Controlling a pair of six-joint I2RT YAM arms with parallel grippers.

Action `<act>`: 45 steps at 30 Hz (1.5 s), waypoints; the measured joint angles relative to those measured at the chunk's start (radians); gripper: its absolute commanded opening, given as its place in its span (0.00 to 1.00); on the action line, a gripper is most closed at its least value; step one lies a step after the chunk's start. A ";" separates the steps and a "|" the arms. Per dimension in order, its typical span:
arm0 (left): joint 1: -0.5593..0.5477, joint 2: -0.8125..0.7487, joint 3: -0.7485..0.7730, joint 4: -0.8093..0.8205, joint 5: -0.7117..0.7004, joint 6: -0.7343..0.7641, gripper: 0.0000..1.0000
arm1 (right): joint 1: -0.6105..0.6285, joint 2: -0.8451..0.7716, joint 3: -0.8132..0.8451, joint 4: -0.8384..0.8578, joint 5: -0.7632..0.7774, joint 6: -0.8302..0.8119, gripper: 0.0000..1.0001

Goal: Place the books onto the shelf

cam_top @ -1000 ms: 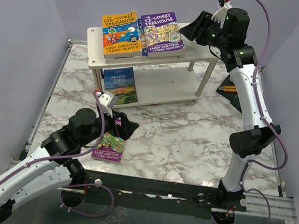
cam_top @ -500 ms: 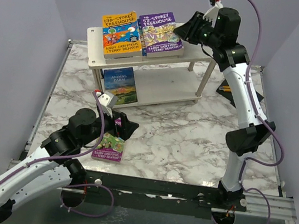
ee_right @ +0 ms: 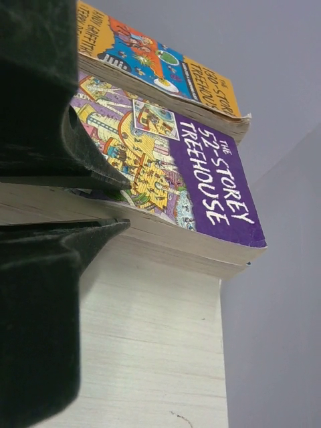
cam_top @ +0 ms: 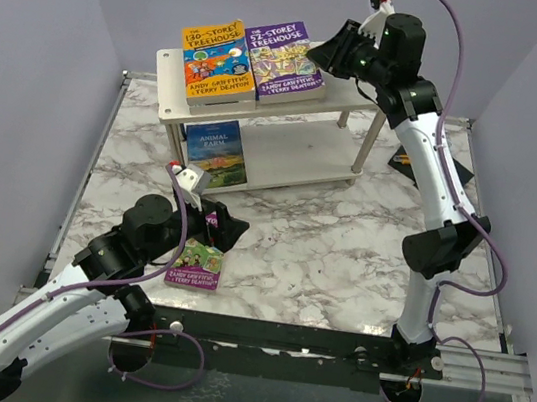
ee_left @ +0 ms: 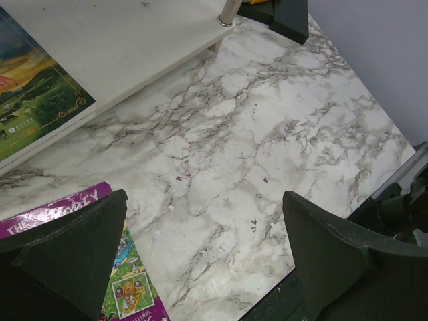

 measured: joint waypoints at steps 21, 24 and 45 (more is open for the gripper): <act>0.000 -0.010 0.000 -0.001 0.000 0.000 0.99 | 0.050 -0.048 -0.124 0.104 0.177 0.036 0.38; 0.000 -0.011 0.000 -0.001 0.000 0.000 0.99 | 0.054 -0.108 -0.205 0.127 0.204 0.030 0.45; 0.000 -0.011 0.000 -0.007 0.000 0.000 0.99 | 0.116 -0.508 -0.607 0.149 0.122 -0.033 0.26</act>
